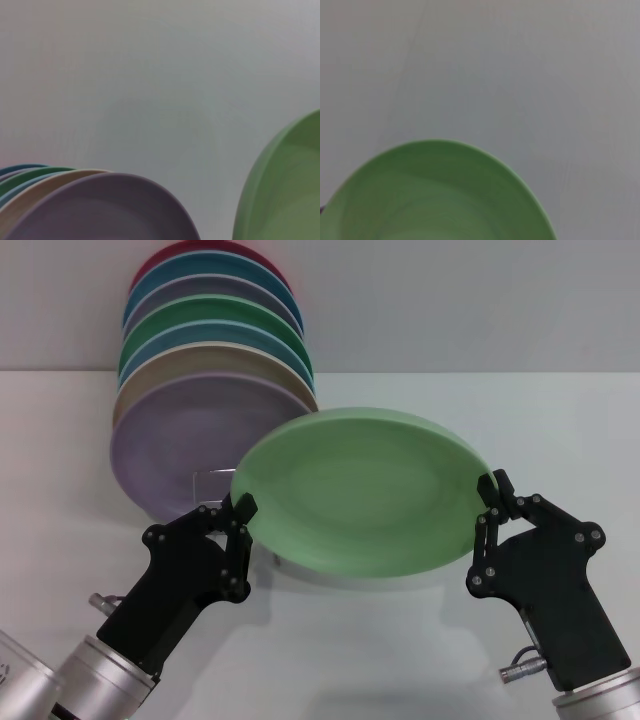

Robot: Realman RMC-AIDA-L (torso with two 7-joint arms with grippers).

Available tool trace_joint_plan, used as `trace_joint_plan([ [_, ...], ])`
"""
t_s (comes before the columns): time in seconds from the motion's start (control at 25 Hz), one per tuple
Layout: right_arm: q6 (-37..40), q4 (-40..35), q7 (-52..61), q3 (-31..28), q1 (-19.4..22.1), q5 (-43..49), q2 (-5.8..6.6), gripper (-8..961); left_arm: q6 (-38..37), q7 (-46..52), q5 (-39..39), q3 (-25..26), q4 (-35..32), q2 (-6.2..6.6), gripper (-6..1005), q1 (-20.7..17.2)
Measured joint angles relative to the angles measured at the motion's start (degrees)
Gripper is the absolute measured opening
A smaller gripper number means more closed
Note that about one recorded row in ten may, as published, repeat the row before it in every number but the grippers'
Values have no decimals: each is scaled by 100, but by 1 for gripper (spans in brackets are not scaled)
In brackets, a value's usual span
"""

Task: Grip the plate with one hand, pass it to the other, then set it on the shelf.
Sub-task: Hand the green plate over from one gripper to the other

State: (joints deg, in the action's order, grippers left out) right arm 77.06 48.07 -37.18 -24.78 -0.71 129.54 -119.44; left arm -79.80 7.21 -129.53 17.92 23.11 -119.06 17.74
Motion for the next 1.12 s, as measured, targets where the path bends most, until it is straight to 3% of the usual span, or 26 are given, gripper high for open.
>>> trace_joint_plan([
  [0.2, -6, -9, 0, -2, -4, -1, 0, 41, 1, 0, 5, -12, -1, 0, 46, 9],
  [0.84, 8, -71, 0, 49, -50, 1, 17, 44, -7, -148, 36, 62, 69, -4, 38, -65],
  [0.96, 12, -70, 0, 28, -29, 2, 18, 228, -7, -151, 35, 85, 71, -3, 37, -75],
  [1.12, 52, -70, 0, 38, -11, 3, 27, 229, -21, -153, 35, 129, 72, -3, 35, -89],
])
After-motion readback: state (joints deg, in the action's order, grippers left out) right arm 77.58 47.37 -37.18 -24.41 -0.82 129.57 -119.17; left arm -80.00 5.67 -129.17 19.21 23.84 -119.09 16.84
